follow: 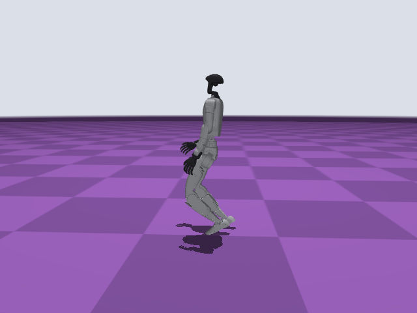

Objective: Dance

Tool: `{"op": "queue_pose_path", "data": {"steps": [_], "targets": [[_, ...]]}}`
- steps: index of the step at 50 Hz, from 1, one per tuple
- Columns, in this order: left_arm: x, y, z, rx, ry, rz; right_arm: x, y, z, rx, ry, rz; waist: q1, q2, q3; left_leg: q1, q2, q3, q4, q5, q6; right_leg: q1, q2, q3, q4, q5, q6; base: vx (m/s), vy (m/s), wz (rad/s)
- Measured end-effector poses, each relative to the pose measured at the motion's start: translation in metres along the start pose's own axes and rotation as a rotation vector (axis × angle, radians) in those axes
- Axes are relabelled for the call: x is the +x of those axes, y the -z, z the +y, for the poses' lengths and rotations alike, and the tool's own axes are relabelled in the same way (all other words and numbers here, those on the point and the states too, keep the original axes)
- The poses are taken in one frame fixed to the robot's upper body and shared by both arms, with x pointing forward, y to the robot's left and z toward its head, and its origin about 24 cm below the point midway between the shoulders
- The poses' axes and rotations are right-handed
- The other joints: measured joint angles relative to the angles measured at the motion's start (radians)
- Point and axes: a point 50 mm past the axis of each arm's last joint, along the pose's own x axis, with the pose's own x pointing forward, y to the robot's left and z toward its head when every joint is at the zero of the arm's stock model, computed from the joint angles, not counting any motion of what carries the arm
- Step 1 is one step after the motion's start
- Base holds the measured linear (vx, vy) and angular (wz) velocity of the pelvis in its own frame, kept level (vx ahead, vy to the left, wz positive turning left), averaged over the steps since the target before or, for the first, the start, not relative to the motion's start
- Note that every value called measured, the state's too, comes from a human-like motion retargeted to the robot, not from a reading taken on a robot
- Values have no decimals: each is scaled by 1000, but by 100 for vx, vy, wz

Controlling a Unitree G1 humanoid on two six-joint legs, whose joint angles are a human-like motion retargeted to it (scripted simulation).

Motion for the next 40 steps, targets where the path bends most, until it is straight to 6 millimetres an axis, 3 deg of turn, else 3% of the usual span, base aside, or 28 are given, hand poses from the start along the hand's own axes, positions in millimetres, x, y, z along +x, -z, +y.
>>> {"op": "queue_pose_path", "data": {"steps": [4,8,12,14,15,18,21,24,27,29,31,33,35,37,40], "targets": [[-39,88,-46,53,232,296,13,-20,11,42,-87,-12,15,-45,-11,-100,-84,2,-37,96,-23,-21,-45,31,135,154,57,11,7,-17],[-98,164,-71,104,444,560,27,-70,14,80,-181,-191,22,-124,-46,-159,-212,15,-151,110,7,61,-114,81,219,286,105,19,6,-11],[-142,210,-68,154,538,736,30,-120,15,69,-231,-396,34,-177,-66,-194,-287,9,-44,-78,116,179,-164,106,318,224,82,20,3,-24],[-138,212,-55,205,510,745,28,-127,19,40,-246,-424,32,-198,-66,-186,-310,13,7,-172,160,192,-194,111,403,181,62,17,1,-24],[-129,207,-47,232,481,727,27,-126,21,24,-254,-419,30,-207,-62,-173,-316,17,17,-200,170,184,-209,114,447,159,47,13,1,-31],[-75,154,-34,184,320,535,20,-93,36,-31,-309,-301,1,-201,-50,-90,-313,-5,-69,-152,112,78,-234,115,504,33,-29,8,-2,-41],[-24,73,-17,30,120,252,2,-34,47,-96,-352,-108,-50,-169,-42,10,-262,-28,-194,-3,3,-56,-209,90,449,-71,-81,1,-6,-38],[3,-19,16,-152,-71,-87,-25,28,46,-138,-346,118,-81,-132,-23,66,-199,-52,-238,88,-88,-186,-134,58,306,-118,-93,-6,-8,-54],[-5,-110,55,-344,-214,-479,-65,86,35,-133,-288,369,-76,-88,-11,116,-116,-59,-230,121,-158,-289,-35,20,88,-103,-72,-9,-8,-120],[-32,-162,82,-460,-286,-760,-93,119,23,-120,-229,530,-60,-55,-13,170,-61,-55,-246,135,-197,-332,23,-9,-72,-73,-59,-10,-7,-175],[-69,-201,109,-581,-357,-1021,-118,145,7,-121,-154,667,-51,-37,-11,241,-32,-49,-286,114,-219,-354,49,-39,-177,-81,-60,-10,-8,-173],[-102,-219,131,-707,-425,-1214,-135,162,-9,-133,-71,771,-48,-37,4,301,-24,-33,-304,48,-215,-381,37,-73,-160,-114,-72,-14,-6,-155],[-127,-215,143,-830,-488,-1309,-127,163,-23,-139,32,786,-50,-63,33,395,-64,-1,-412,48,-205,-364,-8,-75,-113,-113,-71,-8,-6,-166],[-128,-192,141,-896,-501,-1264,-103,150,-27,-115,101,716,-34,-84,61,410,-87,31,-443,126,-205,-319,-67,-88,-61,-74,-73,-10,-8,-228],[-108,-140,125,-919,-494,-1050,-47,102,-33,-38,188,474,18,-108,102,352,-107,65,-412,181,-185,-243,-153,-102,39,-69,-101,-15,-10,-305]]}}
